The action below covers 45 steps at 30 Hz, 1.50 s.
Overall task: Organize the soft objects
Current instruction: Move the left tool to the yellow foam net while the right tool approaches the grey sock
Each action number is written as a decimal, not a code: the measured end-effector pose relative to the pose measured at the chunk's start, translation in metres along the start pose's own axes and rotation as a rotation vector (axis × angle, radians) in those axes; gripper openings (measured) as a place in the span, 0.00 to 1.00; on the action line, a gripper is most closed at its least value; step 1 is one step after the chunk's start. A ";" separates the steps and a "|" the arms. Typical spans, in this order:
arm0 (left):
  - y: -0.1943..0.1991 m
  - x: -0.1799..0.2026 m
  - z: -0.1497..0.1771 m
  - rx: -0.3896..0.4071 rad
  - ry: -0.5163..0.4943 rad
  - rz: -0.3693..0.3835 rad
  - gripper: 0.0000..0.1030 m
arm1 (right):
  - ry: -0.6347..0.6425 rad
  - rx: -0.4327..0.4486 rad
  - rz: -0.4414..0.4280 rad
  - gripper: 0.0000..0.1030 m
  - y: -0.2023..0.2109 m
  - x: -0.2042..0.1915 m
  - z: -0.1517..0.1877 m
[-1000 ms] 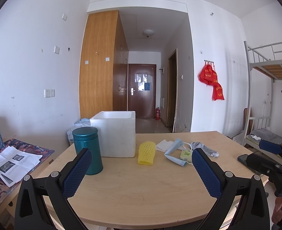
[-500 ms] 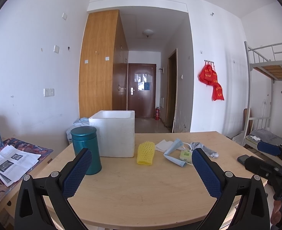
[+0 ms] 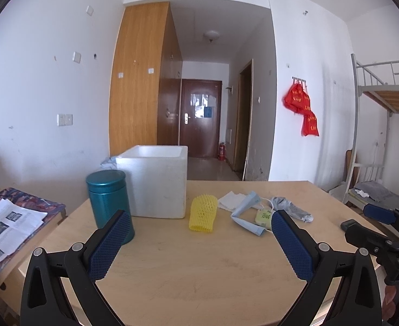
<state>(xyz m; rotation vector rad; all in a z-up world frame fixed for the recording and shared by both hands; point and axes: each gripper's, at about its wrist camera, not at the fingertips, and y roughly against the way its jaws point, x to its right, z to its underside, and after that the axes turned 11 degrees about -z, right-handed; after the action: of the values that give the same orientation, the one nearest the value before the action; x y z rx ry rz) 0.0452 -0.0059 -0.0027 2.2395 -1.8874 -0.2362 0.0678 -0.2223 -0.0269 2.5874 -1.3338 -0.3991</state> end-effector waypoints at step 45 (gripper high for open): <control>-0.221 0.046 0.003 -0.395 -0.061 0.051 1.00 | -0.108 -0.269 0.119 1.00 -0.143 0.121 -0.044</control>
<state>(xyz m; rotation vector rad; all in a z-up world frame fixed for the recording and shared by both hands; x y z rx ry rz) 0.2627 -0.0158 -0.0613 1.9368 -1.7396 -0.6169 0.2584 -0.2376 -0.0459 2.2839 -1.3555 -0.6574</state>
